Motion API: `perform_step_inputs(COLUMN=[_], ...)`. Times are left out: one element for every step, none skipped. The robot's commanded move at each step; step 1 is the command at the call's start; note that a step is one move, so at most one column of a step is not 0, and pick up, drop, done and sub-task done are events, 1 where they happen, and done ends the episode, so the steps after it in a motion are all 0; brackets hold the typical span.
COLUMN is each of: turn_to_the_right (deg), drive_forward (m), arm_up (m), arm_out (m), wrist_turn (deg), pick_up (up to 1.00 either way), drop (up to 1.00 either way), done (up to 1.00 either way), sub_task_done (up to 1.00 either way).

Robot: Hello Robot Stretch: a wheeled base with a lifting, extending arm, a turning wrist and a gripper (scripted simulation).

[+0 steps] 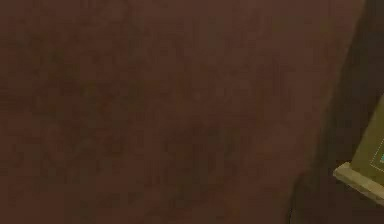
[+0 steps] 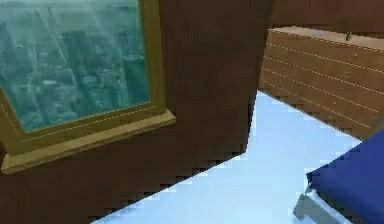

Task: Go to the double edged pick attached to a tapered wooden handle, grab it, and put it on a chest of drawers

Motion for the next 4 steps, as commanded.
perform_step_inputs(turn_to_the_right=[45.0, 45.0, 24.0, 0.0], drive_forward=[0.00, 0.00, 0.00, 1.00], arm_up=[0.00, 0.00, 0.00, 0.00], arm_out=[0.00, 0.00, 0.00, 0.00], wrist_turn=[0.0, 0.0, 0.0, 0.0], pick_up=[0.00, 0.00, 0.00, 0.00], drop=[0.00, 0.00, 0.00, 0.00], done=[0.00, 0.00, 0.00, 0.00], sub_task_done=[0.00, 0.00, 0.00, 0.00])
